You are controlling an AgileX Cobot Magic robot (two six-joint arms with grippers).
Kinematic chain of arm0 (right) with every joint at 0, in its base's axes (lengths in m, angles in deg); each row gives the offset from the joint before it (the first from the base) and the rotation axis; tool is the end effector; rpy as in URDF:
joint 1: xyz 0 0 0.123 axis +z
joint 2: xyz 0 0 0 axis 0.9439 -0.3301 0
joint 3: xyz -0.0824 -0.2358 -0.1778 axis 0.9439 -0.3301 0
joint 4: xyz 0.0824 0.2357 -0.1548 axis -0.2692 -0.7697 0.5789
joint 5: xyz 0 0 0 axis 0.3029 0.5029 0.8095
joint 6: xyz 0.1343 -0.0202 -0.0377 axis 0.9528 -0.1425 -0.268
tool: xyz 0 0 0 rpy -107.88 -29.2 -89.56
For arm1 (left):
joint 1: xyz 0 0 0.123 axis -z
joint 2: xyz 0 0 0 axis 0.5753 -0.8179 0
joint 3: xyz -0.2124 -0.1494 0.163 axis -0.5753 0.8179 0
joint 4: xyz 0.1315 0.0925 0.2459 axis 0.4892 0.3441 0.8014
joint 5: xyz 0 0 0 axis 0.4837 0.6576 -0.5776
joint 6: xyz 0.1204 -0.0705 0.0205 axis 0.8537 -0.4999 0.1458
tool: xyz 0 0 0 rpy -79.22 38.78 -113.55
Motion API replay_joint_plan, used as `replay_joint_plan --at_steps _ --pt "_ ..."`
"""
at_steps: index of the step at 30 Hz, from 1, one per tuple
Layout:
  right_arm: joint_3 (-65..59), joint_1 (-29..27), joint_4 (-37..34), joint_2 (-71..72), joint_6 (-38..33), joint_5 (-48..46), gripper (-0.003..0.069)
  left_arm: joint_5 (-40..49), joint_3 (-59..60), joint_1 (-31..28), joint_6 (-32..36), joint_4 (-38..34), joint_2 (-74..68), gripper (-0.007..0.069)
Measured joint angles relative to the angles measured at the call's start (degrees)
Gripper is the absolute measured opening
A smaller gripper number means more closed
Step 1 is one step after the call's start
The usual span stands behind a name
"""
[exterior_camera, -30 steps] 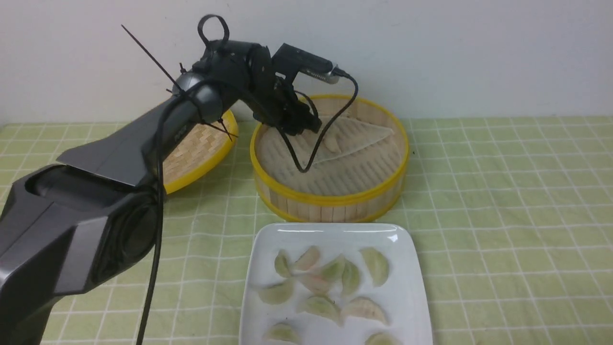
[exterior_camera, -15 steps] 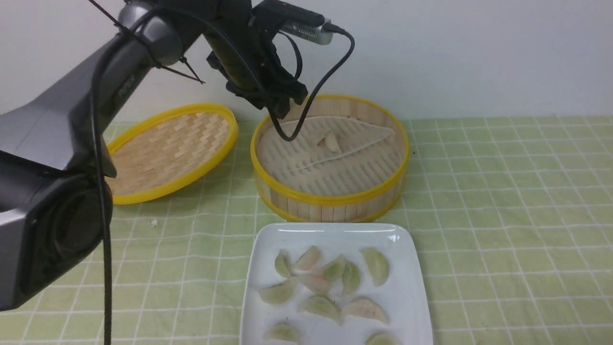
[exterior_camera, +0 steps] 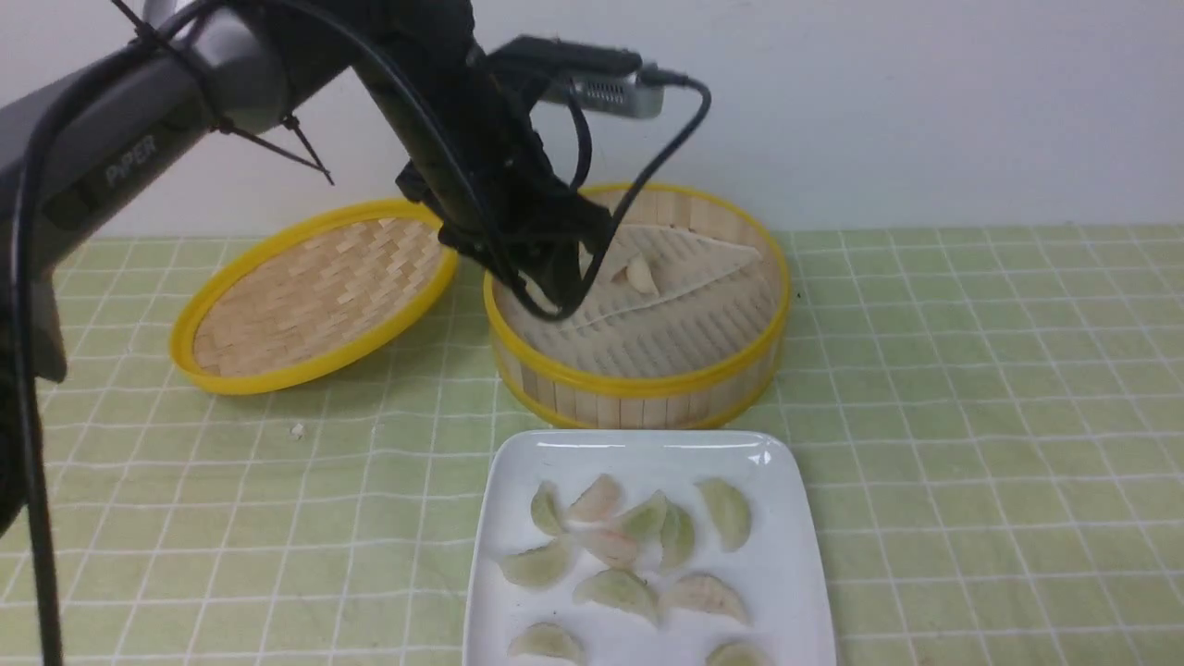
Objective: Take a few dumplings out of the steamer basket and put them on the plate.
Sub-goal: Use the left arm to put the dumpling into the plate
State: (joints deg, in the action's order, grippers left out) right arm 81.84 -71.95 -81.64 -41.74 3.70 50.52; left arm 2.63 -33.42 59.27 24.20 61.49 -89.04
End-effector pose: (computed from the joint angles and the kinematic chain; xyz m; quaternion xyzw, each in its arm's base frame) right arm 0.1205 -0.0040 0.1573 0.0447 0.8035 0.0143 0.5935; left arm 0.4362 -0.2296 0.2598 0.2616 0.9479 -0.1326 0.1243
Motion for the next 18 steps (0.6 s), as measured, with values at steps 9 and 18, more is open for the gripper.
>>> replay_joint_plan --at_steps 9,18 --pt "0.0 0.0 0.0 0.0 0.0 0.0 -0.0016 -1.3 21.6 10.2 0.1 -1.3 3.8 0.0277" --pt "0.0 0.0 0.0 0.0 0.0 0.0 -0.0016 -5.7 25.4 16.4 0.2 -1.5 3.8 0.0277"
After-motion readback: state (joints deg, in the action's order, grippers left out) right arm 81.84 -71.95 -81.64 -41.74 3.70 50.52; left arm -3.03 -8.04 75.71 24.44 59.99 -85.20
